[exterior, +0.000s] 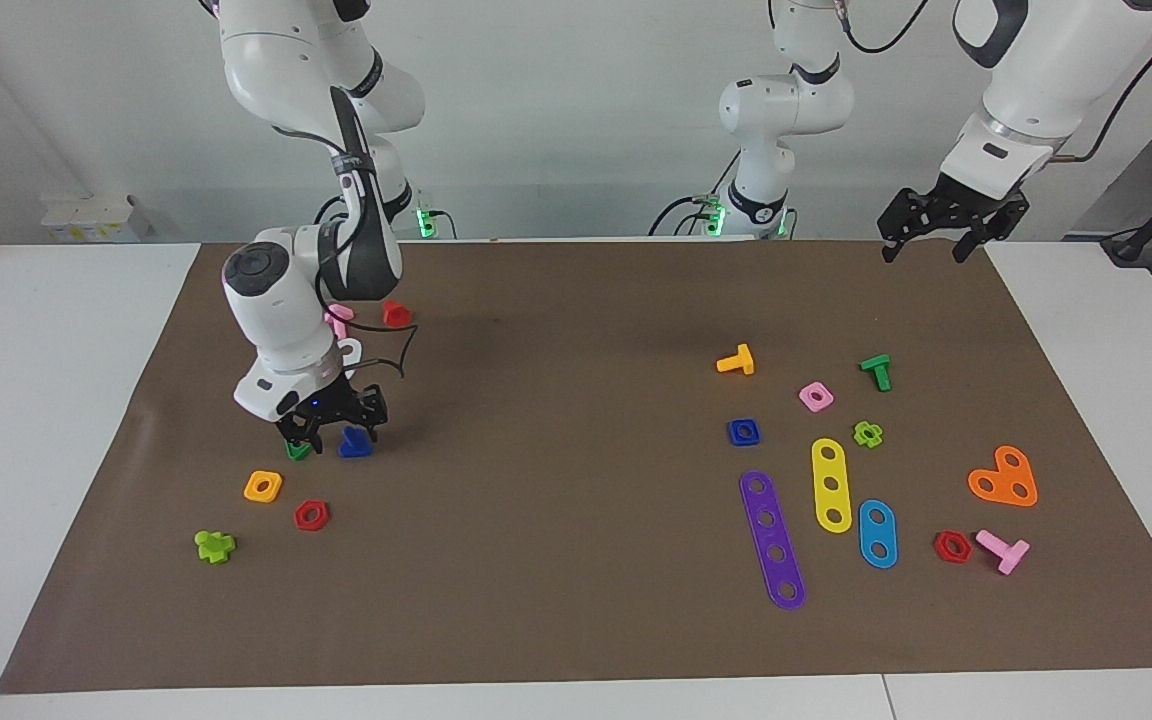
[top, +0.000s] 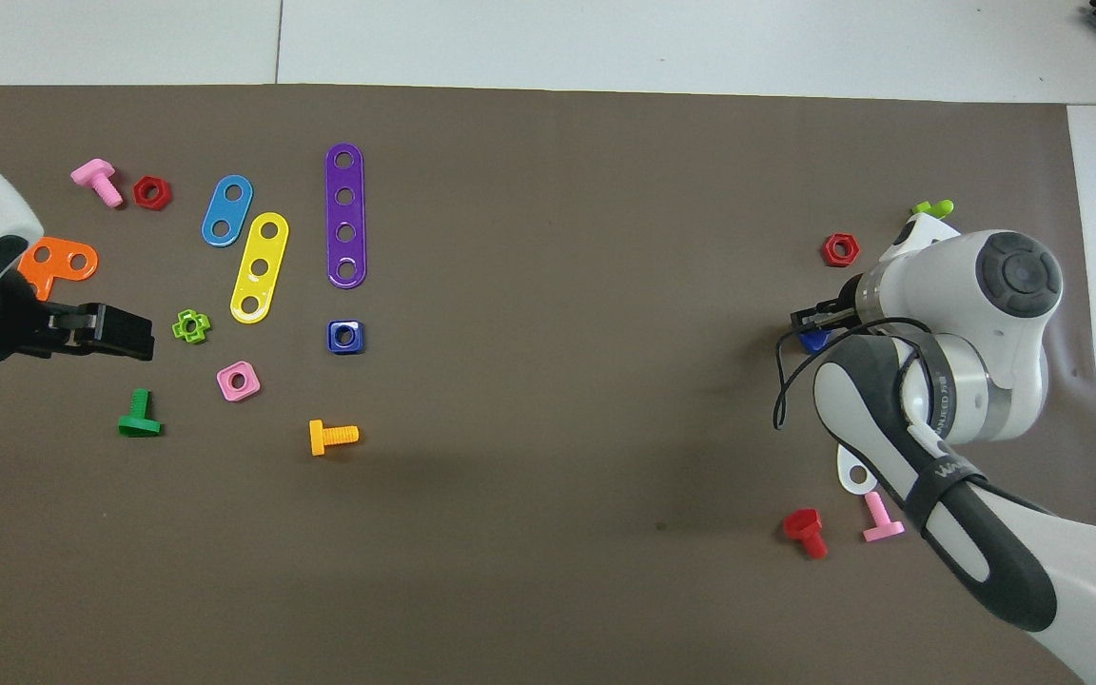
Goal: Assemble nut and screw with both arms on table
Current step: 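Grip the blue nut with the left gripper while the right gripper lifts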
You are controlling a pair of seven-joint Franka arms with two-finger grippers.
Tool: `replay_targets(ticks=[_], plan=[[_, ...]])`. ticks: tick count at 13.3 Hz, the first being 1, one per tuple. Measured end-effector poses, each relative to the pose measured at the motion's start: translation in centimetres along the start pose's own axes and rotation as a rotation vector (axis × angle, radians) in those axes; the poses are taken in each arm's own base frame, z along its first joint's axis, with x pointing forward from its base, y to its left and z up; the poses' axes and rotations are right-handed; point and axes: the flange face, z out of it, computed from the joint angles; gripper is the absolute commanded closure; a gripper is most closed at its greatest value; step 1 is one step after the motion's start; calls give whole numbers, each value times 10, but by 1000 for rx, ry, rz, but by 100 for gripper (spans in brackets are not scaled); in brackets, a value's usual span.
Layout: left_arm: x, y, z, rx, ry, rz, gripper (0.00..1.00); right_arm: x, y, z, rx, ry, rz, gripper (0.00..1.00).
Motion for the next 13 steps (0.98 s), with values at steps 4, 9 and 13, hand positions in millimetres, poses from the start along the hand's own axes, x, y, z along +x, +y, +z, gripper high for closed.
replay_targets(ticks=[4, 9, 13], plan=[[46, 40, 72, -17, 5, -35, 15, -5, -1, 5, 2, -13, 0, 53], [67, 50, 177, -30, 68, -52, 21, -7, 0, 8, 3, -19, 2, 100], [56, 71, 231, -35, 92, -72, 25, -4, 1, 4, 4, -1, 10, 100]])
